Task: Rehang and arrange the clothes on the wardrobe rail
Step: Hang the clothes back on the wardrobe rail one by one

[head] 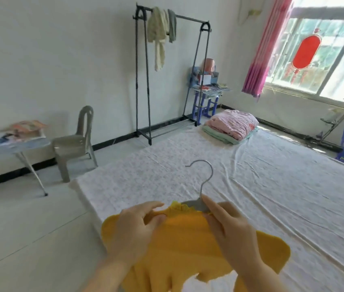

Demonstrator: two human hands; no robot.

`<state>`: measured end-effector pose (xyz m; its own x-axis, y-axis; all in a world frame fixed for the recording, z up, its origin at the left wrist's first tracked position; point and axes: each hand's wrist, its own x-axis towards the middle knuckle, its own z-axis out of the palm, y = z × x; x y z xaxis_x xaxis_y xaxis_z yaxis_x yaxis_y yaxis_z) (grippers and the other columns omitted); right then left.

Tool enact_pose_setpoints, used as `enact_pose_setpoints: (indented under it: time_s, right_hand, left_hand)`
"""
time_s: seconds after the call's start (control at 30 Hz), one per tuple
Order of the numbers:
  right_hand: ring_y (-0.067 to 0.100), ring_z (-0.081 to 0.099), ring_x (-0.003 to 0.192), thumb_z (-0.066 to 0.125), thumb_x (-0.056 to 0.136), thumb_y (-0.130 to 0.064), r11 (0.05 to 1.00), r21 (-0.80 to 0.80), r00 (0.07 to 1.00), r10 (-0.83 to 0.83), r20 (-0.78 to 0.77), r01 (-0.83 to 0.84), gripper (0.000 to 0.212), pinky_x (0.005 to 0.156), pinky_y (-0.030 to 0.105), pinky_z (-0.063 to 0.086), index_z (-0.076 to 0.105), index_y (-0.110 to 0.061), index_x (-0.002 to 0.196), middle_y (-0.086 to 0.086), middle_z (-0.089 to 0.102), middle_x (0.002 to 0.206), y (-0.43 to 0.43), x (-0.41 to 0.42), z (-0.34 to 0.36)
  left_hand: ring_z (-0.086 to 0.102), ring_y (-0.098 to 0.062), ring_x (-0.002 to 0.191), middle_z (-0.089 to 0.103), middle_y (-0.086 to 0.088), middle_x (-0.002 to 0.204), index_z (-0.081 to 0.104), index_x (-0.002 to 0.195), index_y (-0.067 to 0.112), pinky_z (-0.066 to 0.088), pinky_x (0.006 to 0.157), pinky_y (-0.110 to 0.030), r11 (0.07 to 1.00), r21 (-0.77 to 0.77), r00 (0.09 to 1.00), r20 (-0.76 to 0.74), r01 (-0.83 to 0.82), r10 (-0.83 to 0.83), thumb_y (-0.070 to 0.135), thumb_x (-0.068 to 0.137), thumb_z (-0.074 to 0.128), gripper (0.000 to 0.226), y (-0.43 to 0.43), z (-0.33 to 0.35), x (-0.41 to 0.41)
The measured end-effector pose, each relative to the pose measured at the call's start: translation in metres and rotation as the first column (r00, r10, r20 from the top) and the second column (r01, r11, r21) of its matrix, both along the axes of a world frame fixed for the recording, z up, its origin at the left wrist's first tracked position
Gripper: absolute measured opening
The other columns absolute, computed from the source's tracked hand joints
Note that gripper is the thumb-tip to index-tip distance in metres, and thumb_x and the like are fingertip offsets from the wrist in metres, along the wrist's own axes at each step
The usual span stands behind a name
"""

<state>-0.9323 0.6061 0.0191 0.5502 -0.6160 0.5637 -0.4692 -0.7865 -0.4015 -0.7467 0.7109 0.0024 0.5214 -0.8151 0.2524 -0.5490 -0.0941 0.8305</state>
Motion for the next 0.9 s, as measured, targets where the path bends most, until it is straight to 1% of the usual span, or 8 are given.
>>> enact_pose_setpoints:
  time_s: [0.03, 0.1, 0.17, 0.3, 0.53, 0.7, 0.83, 0.9]
  right_hand:
    - [0.002, 0.056, 0.06, 0.043, 0.088, -0.038, 0.999, -0.017, 0.999, 0.041, 0.005, -0.041, 0.037, 0.047, 0.017, 0.045, 0.047, -0.039, 0.125, -0.013, 0.059, 0.084, 0.006, 0.017, 0.009]
    - [0.004, 0.057, 0.059, 0.041, 0.088, -0.038, 0.991, -0.048, 0.992, 0.128, 0.007, -0.128, 0.037, 0.046, 0.019, 0.047, 0.046, -0.039, 0.125, -0.013, 0.058, 0.085, 0.022, 0.053, 0.026]
    - [0.004, 0.055, 0.058, 0.04, 0.089, -0.04, 0.975, -0.059, 0.977, 0.214, 0.009, -0.214, 0.037, 0.044, 0.018, 0.046, 0.045, -0.041, 0.125, -0.016, 0.054, 0.086, 0.041, 0.092, 0.042]
    - [0.002, 0.052, 0.06, 0.05, 0.088, -0.034, 0.931, -0.103, 0.934, 0.355, 0.029, -0.351, 0.035, 0.044, 0.01, 0.037, 0.052, -0.04, 0.123, -0.02, 0.048, 0.087, 0.085, 0.177, 0.07]
    - [0.0, 0.049, 0.071, 0.055, 0.089, -0.029, 0.815, -0.126, 0.819, 0.573, 0.025, -0.566, 0.035, 0.052, 0.009, 0.035, 0.058, -0.033, 0.124, -0.022, 0.048, 0.094, 0.197, 0.342, 0.092]
    - [0.006, 0.056, 0.07, 0.063, 0.086, -0.02, 0.721, -0.127, 0.72, 0.691, 0.056, -0.682, 0.034, 0.05, 0.02, 0.047, 0.062, -0.029, 0.119, -0.014, 0.058, 0.093, 0.288, 0.455, 0.097]
    - [0.001, 0.052, 0.068, 0.07, 0.08, -0.017, 0.647, -0.186, 0.649, 0.758, 0.059, -0.739, 0.034, 0.048, 0.003, 0.03, 0.066, -0.025, 0.113, -0.009, 0.063, 0.093, 0.353, 0.54, 0.104]
    - [0.008, 0.055, 0.073, 0.071, 0.079, -0.017, 0.6, -0.201, 0.601, 0.797, 0.063, -0.774, 0.033, 0.048, 0.002, 0.026, 0.067, -0.024, 0.111, -0.009, 0.063, 0.091, 0.38, 0.582, 0.105]
  left_hand:
    - [0.055, 0.012, 0.084, 0.058, 0.04, 0.081, 0.061, 0.087, 0.049, 0.043, 0.085, -0.016, 0.998, -0.025, 0.997, 0.046, -0.055, 0.056, 0.042, 0.079, 0.067, 0.013, 0.015, 0.008, 0.01]
    - [0.051, 0.011, 0.087, 0.048, 0.042, 0.089, 0.065, 0.097, 0.038, 0.039, 0.085, -0.017, 0.98, -0.106, 0.966, 0.178, -0.17, 0.187, 0.056, 0.077, 0.053, 0.029, 0.048, 0.023, 0.034]
    - [0.05, 0.006, 0.092, 0.05, 0.037, 0.096, 0.067, 0.103, 0.03, 0.039, 0.085, -0.022, 0.948, -0.172, 0.91, 0.276, -0.269, 0.308, 0.053, 0.079, 0.045, 0.04, 0.081, 0.032, 0.06]
    - [0.056, -0.005, 0.098, 0.064, 0.014, 0.103, 0.064, 0.11, 0.025, 0.045, 0.089, -0.033, 0.883, -0.235, 0.81, 0.355, -0.406, 0.467, 0.042, 0.084, 0.043, 0.037, 0.149, 0.045, 0.119]
    - [0.052, 0.0, 0.101, 0.055, 0.023, 0.105, 0.06, 0.114, 0.029, 0.032, 0.089, -0.013, 0.752, -0.254, 0.657, 0.371, -0.608, 0.656, 0.046, 0.087, 0.038, 0.039, 0.288, 0.057, 0.237]
    - [0.052, 0.001, 0.106, 0.06, 0.017, 0.112, 0.059, 0.117, 0.03, 0.033, 0.092, -0.011, 0.664, -0.229, 0.56, 0.386, -0.711, 0.733, 0.049, 0.087, 0.034, 0.043, 0.393, 0.059, 0.323]
    - [0.05, 0.005, 0.104, 0.06, 0.018, 0.11, 0.061, 0.115, 0.026, 0.032, 0.091, -0.004, 0.559, -0.257, 0.446, 0.388, -0.789, 0.807, 0.045, 0.086, 0.035, 0.044, 0.461, 0.066, 0.379]
    - [0.046, 0.007, 0.103, 0.06, 0.018, 0.107, 0.063, 0.113, 0.024, 0.029, 0.092, 0.0, 0.502, -0.271, 0.377, 0.402, -0.822, 0.835, 0.039, 0.087, 0.041, 0.037, 0.49, 0.067, 0.407]
